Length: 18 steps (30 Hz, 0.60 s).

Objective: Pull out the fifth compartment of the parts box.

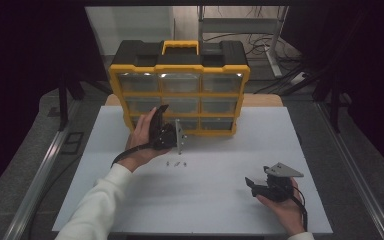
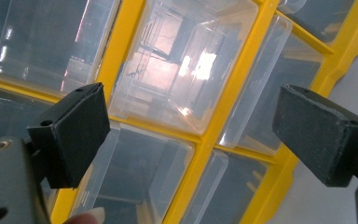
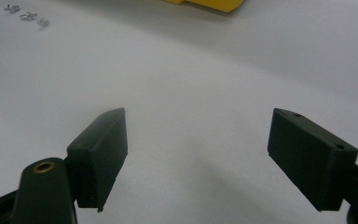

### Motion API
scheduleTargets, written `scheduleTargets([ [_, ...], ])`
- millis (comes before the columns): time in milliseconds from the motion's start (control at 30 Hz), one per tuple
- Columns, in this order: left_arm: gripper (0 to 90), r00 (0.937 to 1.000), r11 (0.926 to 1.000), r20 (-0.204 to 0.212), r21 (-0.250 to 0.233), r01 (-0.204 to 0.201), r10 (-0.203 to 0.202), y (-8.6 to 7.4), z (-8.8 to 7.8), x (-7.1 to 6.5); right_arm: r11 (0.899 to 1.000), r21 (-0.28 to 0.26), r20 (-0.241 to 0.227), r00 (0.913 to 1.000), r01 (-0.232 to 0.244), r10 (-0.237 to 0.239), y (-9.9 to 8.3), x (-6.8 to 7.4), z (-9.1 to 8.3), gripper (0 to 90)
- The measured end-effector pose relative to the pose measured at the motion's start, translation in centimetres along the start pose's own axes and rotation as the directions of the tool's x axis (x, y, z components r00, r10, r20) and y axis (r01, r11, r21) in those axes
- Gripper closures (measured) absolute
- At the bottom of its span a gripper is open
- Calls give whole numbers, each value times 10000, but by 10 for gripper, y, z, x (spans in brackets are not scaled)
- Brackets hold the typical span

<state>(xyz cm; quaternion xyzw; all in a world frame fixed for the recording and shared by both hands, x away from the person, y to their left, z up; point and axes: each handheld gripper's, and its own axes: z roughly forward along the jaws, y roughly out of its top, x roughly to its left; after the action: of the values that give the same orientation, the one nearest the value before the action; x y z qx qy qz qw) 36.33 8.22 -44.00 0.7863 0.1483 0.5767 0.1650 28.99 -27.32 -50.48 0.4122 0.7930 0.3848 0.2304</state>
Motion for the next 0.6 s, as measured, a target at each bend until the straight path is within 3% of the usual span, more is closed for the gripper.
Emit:
scheduleTargets([
  [600, 117, 10000, 9997, -3, 222, 41, -41, -1, 13, 2, 10000, -27, -12, 10000, -20, 20, 0, -1, -1, 206],
])
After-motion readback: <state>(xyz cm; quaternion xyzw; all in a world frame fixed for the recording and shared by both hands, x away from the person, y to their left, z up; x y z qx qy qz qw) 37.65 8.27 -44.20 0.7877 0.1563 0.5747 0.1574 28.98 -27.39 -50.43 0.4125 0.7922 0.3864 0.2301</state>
